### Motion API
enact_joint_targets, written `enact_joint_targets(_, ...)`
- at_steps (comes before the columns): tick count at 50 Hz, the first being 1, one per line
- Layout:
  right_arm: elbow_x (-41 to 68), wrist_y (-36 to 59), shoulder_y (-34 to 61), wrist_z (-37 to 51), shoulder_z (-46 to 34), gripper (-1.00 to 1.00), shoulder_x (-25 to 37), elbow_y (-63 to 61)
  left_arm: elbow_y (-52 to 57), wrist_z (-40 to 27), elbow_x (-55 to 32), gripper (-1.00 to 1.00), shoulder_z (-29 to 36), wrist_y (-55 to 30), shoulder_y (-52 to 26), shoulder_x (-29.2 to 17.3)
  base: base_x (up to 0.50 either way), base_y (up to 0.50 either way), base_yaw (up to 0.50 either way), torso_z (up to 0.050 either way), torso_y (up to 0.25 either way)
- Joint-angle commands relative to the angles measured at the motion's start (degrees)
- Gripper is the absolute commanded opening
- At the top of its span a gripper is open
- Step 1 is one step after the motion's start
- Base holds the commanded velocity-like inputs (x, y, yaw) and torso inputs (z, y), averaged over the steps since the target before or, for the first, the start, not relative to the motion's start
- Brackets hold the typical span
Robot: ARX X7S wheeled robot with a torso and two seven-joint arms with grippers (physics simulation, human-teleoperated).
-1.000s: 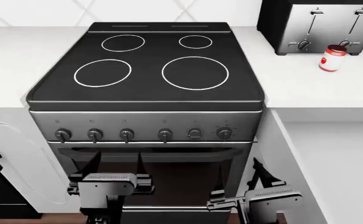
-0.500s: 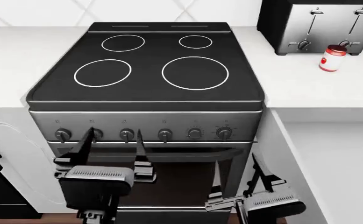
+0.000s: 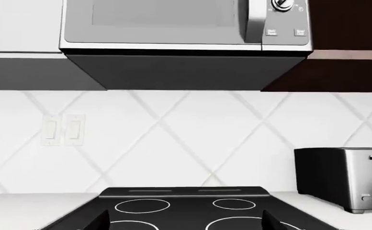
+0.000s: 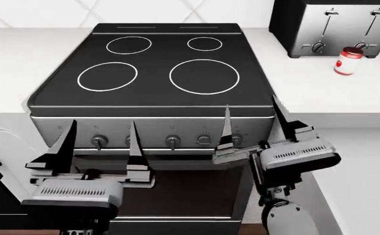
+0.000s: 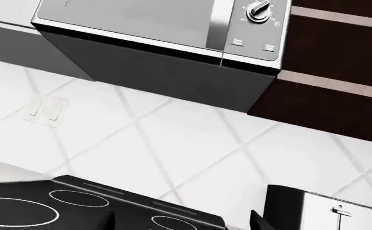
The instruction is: Close the right drawer.
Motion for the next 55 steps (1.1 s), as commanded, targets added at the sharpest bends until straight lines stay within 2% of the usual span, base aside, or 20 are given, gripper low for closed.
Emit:
enact_joint_targets(1,1.9,39.7,13.5,-4.0,-0.1,1.00,-0.4,-23.7,3.2,-0.9,0.8,1.00,0.8,-0.8,-0.2,-0.7,0.00,0.00,0.00,0.000,0.000)
enact_joint_targets(25,1.3,41.9,20.1,-4.7,-2.2,1.00,1.3,-25.6,10.7,-1.9,2.6,1.00,3.3,-2.6,-1.5,-1.8,0.00,0.00,0.00,0.000,0.000)
enact_joint_targets(26,1.2,41.9,20.7,-4.8,-2.3,1.00,1.4,-25.7,19.3,-10.5,-6.0,1.00,5.4,-11.2,-10.1,-10.4,0.00,0.00,0.00,0.000,0.000)
enact_joint_targets(27,1.3,42.0,20.9,-4.8,-2.2,1.00,1.5,-25.7,25.1,-19.1,-14.6,1.00,2.5,-19.3,-18.4,-19.0,0.00,0.00,0.00,0.000,0.000)
enact_joint_targets(28,1.3,42.0,21.2,-4.9,-2.2,1.00,1.6,-25.8,25.1,-27.7,-23.2,1.00,11.1,-10.7,-27.0,-27.6,0.00,0.00,0.00,0.000,0.000)
enact_joint_targets(30,1.2,42.1,21.5,-4.9,-2.4,1.00,1.7,-25.9,25.1,-44.9,-40.4,1.00,28.3,-1.9,-44.2,-44.8,0.00,0.00,0.00,0.000,0.000)
enact_joint_targets(31,1.3,42.3,21.8,-5.1,-2.4,1.00,1.8,-26.2,25.1,-53.5,-43.2,1.00,36.9,0.8,-52.8,-53.4,0.00,0.00,0.00,0.000,0.000)
enact_joint_targets(32,1.3,42.5,21.9,-5.1,-2.4,1.00,1.9,-26.3,25.1,-62.0,-43.8,1.00,45.5,3.5,-60.8,-56.0,0.00,0.00,0.00,0.000,0.000)
enact_joint_targets(33,1.3,42.7,22.1,-5.1,-2.3,1.00,2.0,-26.8,25.1,-64.9,-50.2,1.00,54.0,3.0,-69.4,-55.9,0.00,0.00,0.00,0.000,0.000)
enact_joint_targets(34,1.3,42.9,22.1,-5.1,-2.4,1.00,2.1,-26.9,25.1,-67.4,-50.2,1.00,62.6,5.4,-78.0,-56.0,0.00,0.00,0.00,0.000,0.000)
enact_joint_targets(35,1.3,43.0,22.2,-5.1,-2.4,1.00,2.1,-27.1,25.1,-67.4,-45.9,1.00,71.2,7.9,-82.1,-56.4,0.00,0.00,0.00,0.000,0.000)
enact_joint_targets(36,1.3,43.2,22.2,-5.0,-2.4,1.00,2.2,-27.3,25.1,-68.4,-46.8,1.00,76.9,7.0,-87.2,-56.6,0.00,0.00,0.00,0.000,0.000)
enact_joint_targets(38,1.2,43.4,22.3,-5.0,-2.6,1.00,2.3,-27.5,25.0,-70.1,-47.2,1.00,79.6,9.7,-90.3,-56.2,0.00,0.00,0.00,0.000,0.000)
enact_joint_targets(55,1.0,47.4,26.1,-5.5,-3.9,1.00,2.7,-30.2,24.3,-69.0,-43.9,1.00,78.9,11.0,-91.4,-56.9,0.00,0.00,0.00,0.000,0.000)
